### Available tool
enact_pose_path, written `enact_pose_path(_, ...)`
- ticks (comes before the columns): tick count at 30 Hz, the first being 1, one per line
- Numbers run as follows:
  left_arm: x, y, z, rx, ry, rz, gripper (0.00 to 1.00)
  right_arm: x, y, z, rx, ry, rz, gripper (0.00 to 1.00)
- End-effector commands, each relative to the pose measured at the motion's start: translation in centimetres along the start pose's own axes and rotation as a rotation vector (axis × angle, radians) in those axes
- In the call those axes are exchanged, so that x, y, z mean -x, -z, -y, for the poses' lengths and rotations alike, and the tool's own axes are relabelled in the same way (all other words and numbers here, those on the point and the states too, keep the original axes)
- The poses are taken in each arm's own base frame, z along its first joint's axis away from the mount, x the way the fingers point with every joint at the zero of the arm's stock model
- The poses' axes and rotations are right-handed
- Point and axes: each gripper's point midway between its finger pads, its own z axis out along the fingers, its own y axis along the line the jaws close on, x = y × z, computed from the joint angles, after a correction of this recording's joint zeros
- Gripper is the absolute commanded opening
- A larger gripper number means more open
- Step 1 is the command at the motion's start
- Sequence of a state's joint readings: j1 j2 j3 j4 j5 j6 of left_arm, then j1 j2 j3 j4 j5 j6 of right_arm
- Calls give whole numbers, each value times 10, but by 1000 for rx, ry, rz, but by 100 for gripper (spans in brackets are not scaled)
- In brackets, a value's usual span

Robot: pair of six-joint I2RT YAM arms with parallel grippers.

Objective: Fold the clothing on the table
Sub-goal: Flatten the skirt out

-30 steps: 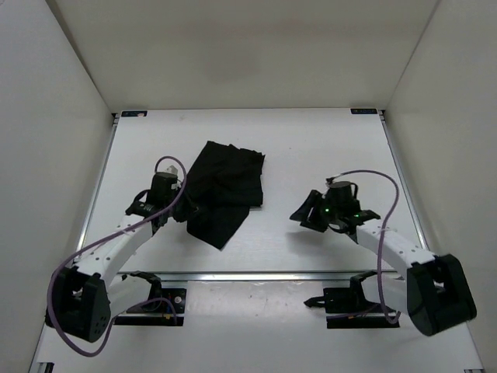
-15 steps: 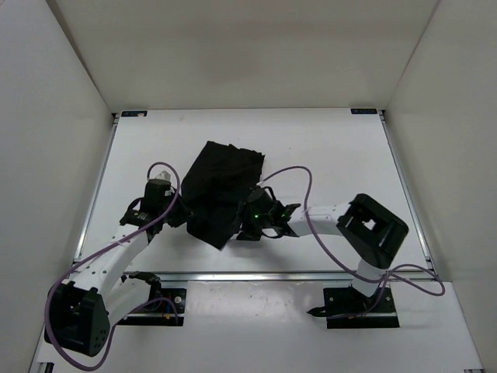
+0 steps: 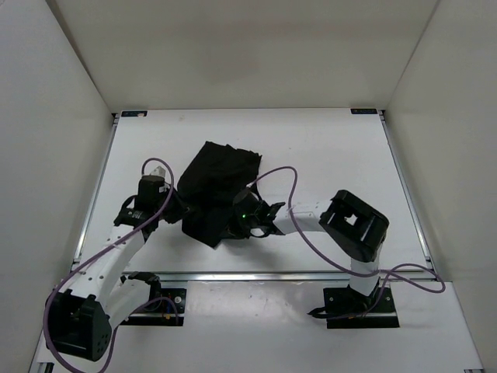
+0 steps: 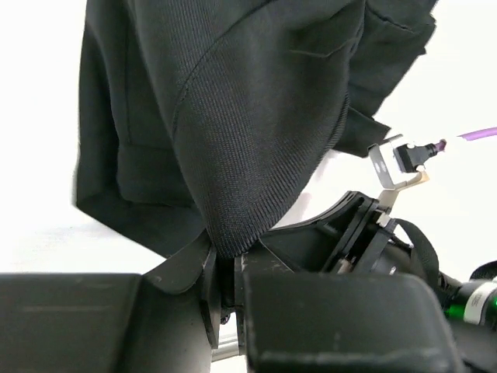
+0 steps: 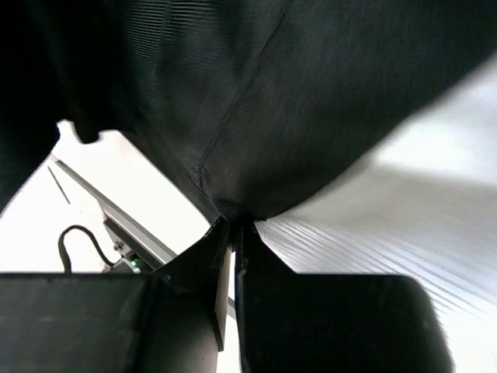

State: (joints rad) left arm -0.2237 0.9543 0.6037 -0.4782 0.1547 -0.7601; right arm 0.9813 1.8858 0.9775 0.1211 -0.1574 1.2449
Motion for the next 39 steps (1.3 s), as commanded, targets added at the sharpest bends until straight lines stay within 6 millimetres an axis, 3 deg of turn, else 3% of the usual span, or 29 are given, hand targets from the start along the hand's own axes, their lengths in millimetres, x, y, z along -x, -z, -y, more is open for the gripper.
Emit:
enact_pose_path(1,29,15,34,-89,8,59,0,48,44,-33,79,85,104,0)
enact_pose_path(2,47,23,53,-134,16,97,0,62,64,-45,105,94,116,0)
enact_pose_path(4,85,38,85,-200,48,157,0,93,103,-45,105,139,131,0)
enact_pose_path(5,94,37,93,-226,65,149,0,102,127,-54,124,183,137,0)
enact_pose_path(7,122,58,133,-327,48,150,0,131,178,-55,163,178,168,1)
enact_pose_path(9,134,70,152,-374,40,155,0,144,235,-59,214,176,226,0)
enact_pose_path(10,137,81,161,-405,42,171,0,154,253,-55,227,177,259,0)
enact_pose_path(13,139,104,166,-495,157,208,0,160,323,-57,281,195,381,0)
enact_pose_path(16,146,125,172,-571,205,241,0,159,361,-54,349,191,421,0)
enact_pose_path(20,152,141,181,-634,219,290,0,170,384,-52,441,179,454,0)
enact_pose_path(22,160,139,180,-642,247,323,0,188,392,-48,458,185,496,0)
enact_pose_path(24,166,118,184,-675,253,294,0,204,387,-48,498,177,486,1)
enact_pose_path(25,171,126,198,-767,237,287,0,216,378,-50,524,184,460,0)
enact_pose_path(27,182,95,204,-808,275,221,0,240,381,-70,548,250,455,0)
enact_pose_path(28,193,104,219,-866,242,222,0,259,364,-62,516,200,427,0)
enact_pose_path(29,205,97,235,-886,195,198,0,283,369,-74,508,246,455,0)
enact_pose_path(30,225,92,247,-894,166,206,0,297,389,-97,526,316,502,1)
enact_pose_path(31,226,86,253,-883,141,184,0,315,400,-111,532,341,528,0)
enact_pose_path(32,242,87,266,-903,107,193,0,334,392,-106,529,325,510,0)
enact_pose_path(33,253,88,274,-921,93,203,0,338,413,-128,564,374,527,0)
enact_pose_path(34,257,91,278,-938,96,200,0,353,405,-122,551,345,510,0)
enact_pose_path(35,265,90,278,-945,115,204,0,363,415,-131,569,380,521,0)
enact_pose_path(36,271,91,277,-954,118,219,0,366,426,-137,576,383,526,0)
enact_pose_path(39,266,80,265,-937,146,199,0,372,418,-122,551,362,500,0)
